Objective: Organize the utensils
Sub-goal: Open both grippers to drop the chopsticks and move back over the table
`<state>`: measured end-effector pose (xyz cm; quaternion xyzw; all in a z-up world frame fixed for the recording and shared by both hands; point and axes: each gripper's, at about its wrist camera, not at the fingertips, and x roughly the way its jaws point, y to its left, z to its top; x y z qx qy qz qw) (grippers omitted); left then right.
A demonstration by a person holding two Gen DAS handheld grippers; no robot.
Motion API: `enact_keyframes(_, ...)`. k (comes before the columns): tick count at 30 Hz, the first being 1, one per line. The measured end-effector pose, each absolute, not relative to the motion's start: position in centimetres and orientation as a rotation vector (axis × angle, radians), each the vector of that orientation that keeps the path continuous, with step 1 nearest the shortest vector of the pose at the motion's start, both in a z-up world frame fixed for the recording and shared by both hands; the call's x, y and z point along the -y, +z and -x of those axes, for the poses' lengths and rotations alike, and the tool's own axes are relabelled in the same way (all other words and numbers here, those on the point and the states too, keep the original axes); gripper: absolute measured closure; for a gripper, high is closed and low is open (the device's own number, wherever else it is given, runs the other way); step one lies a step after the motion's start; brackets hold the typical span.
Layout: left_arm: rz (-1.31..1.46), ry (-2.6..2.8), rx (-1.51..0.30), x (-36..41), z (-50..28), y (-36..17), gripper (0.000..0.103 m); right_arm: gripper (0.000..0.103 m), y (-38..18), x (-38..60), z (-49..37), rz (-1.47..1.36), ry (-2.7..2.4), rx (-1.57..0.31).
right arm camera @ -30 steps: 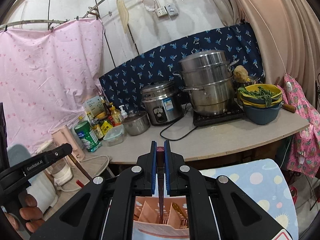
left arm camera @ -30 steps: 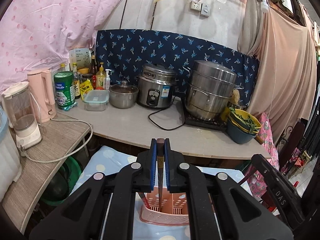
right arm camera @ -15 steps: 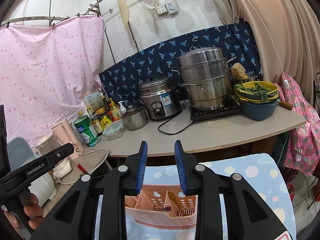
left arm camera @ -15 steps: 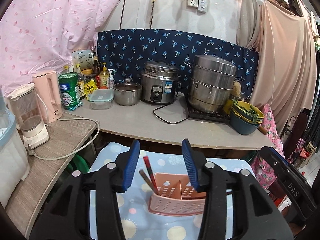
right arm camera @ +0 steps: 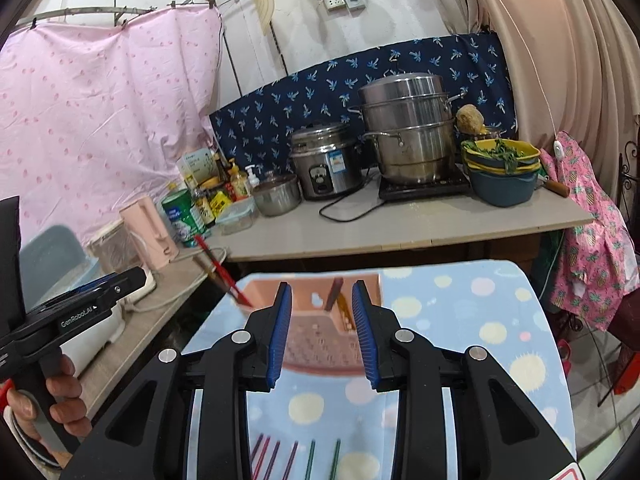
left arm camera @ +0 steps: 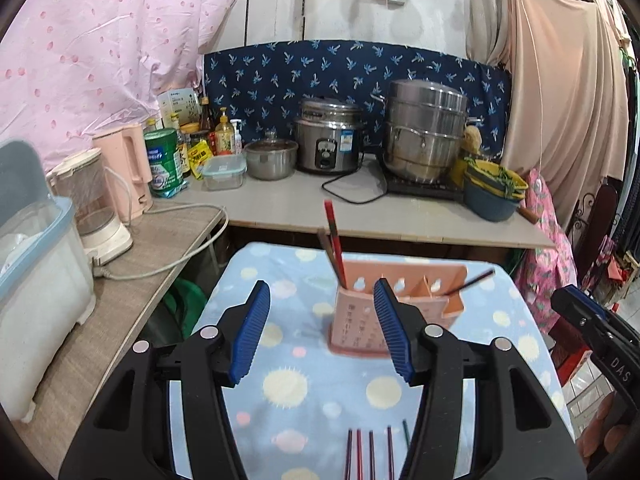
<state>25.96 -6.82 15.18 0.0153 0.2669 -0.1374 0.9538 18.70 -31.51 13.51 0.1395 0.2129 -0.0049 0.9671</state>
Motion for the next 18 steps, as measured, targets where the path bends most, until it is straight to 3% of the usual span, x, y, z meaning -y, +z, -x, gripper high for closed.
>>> enact_keyframes(18,-0.059,-0.27,-0.766,2.0,-15.3,4.0,0.052,0.072,5.4,26.5,-6.1,-0.212,-0.019,-0.615)
